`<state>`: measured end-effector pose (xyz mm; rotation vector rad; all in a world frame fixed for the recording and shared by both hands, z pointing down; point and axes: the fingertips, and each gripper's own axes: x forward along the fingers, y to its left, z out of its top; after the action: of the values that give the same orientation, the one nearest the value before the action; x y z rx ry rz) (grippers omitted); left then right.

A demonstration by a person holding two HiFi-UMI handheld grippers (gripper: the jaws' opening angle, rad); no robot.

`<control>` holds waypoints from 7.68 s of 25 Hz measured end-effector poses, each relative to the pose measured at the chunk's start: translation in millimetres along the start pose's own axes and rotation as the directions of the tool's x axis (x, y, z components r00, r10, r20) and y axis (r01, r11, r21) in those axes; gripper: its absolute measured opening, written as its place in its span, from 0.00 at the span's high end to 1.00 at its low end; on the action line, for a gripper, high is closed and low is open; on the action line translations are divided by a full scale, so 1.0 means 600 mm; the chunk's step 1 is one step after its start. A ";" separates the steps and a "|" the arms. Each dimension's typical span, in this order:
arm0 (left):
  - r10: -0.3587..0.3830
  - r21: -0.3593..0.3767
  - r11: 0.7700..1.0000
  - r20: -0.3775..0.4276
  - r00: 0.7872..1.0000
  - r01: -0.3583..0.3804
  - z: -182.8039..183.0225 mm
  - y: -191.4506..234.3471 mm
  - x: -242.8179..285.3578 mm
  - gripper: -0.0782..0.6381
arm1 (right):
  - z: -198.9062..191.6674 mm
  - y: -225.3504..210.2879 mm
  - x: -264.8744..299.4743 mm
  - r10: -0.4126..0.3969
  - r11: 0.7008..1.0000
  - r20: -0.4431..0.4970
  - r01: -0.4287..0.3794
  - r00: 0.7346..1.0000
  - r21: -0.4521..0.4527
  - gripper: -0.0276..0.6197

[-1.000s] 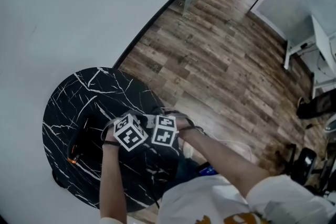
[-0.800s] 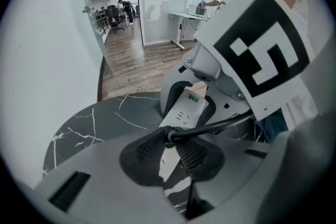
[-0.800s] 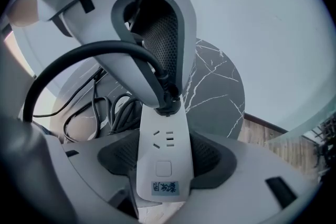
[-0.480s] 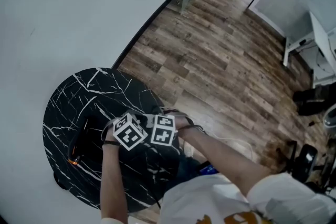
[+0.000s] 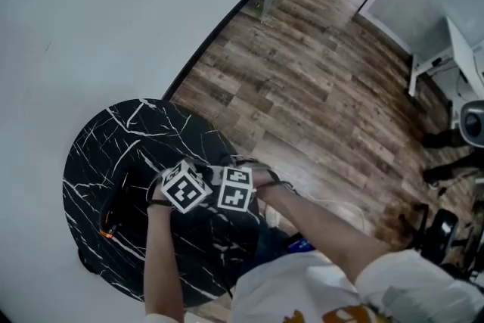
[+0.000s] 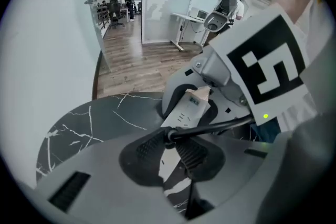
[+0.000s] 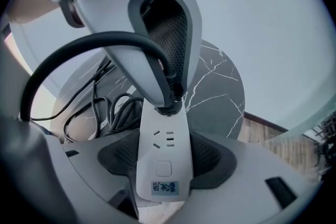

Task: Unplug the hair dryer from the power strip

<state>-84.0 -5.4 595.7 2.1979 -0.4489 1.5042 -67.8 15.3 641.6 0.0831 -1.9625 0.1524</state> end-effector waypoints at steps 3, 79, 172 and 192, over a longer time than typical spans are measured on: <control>0.083 0.029 0.996 0.005 0.997 -0.083 -0.006 -0.005 0.001 0.81 | -0.002 -0.002 0.000 -0.002 1.000 0.001 0.002 1.000 -0.010 0.54; 0.021 -0.022 1.000 -0.036 0.999 -0.022 -0.016 -0.008 -0.030 0.81 | -0.003 0.002 0.003 -0.001 1.000 -0.006 0.001 1.000 0.007 0.54; 0.667 -0.795 0.583 0.350 0.658 -0.168 -0.149 -0.044 -0.143 0.65 | 0.131 0.110 -0.075 0.099 0.959 0.306 -0.173 0.947 0.226 0.92; 0.693 -0.848 0.508 0.297 0.657 -0.152 -0.196 -0.048 -0.134 0.65 | 0.113 0.176 -0.025 0.172 0.976 0.169 -0.190 0.971 0.102 0.87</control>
<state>-191.8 82.1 552.7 1.7913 -1.6795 0.4537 -138.0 109.9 594.9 -0.0080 -2.1191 0.3925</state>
